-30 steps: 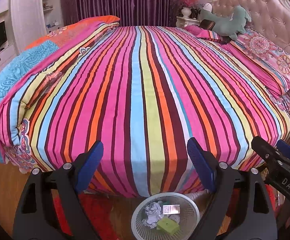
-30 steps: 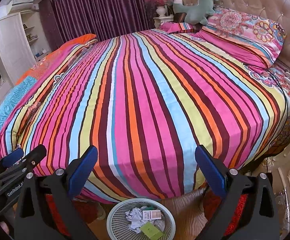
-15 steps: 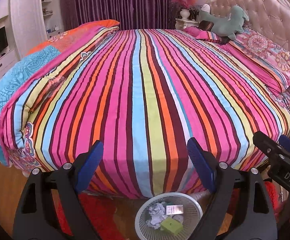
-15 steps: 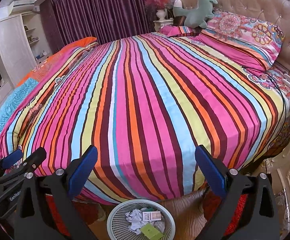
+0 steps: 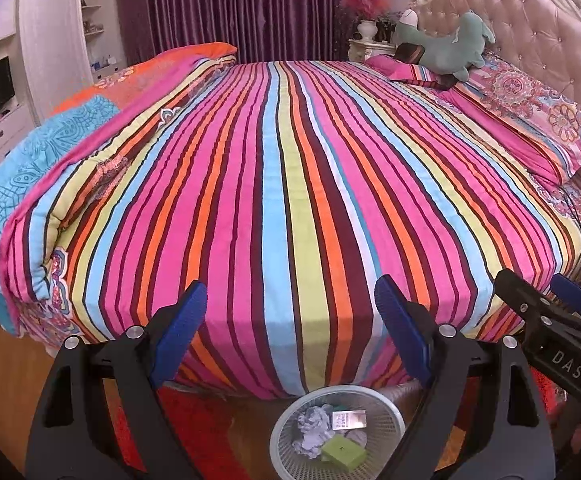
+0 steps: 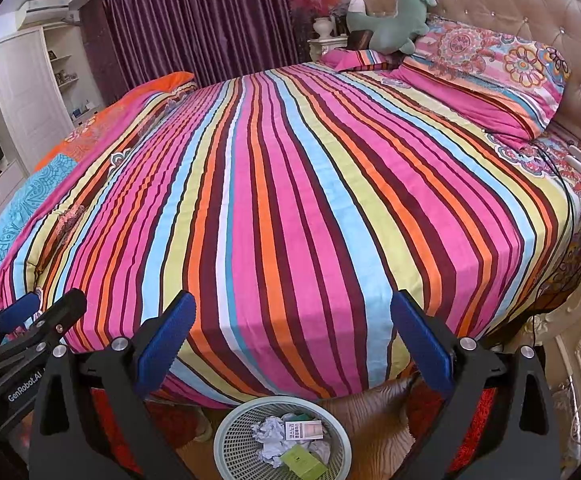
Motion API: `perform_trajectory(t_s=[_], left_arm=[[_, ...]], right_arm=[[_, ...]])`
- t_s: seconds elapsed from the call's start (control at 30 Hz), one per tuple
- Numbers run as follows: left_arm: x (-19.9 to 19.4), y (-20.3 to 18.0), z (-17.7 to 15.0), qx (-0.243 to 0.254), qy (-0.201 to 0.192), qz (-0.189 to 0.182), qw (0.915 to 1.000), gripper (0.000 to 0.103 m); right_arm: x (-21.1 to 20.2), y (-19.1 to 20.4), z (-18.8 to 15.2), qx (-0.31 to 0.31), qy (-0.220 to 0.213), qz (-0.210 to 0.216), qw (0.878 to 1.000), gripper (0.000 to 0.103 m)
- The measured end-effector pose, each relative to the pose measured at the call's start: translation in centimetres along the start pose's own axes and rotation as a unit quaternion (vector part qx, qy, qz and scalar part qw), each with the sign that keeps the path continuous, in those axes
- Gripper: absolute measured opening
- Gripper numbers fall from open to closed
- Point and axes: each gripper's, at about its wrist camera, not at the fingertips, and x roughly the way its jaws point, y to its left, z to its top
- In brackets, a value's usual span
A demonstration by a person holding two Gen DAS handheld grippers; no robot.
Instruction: Collect trash
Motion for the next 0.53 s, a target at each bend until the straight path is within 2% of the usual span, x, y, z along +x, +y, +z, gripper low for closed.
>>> perform_trajectory(t_s=[0.33, 0.47, 0.53], left_arm=[[-1.2, 0.1, 0.1, 0.005, -0.022, 0.031, 0.9993, 0.083], [-1.9, 0.1, 0.2, 0.008, -0.027, 0.024, 0.9993, 0.083], [-2.4, 0.0, 0.2, 0.01, -0.037, 0.031, 0.9988, 0.083]], right_arm=[[0.1, 0.1, -0.1, 0.0, 0.002, 0.0, 1.0, 0.093], [0.0, 0.1, 0.0, -0.002, 0.0, 0.0, 1.0, 0.093], [-0.2, 0.0, 0.0, -0.001, -0.002, 0.002, 1.0, 0.093]])
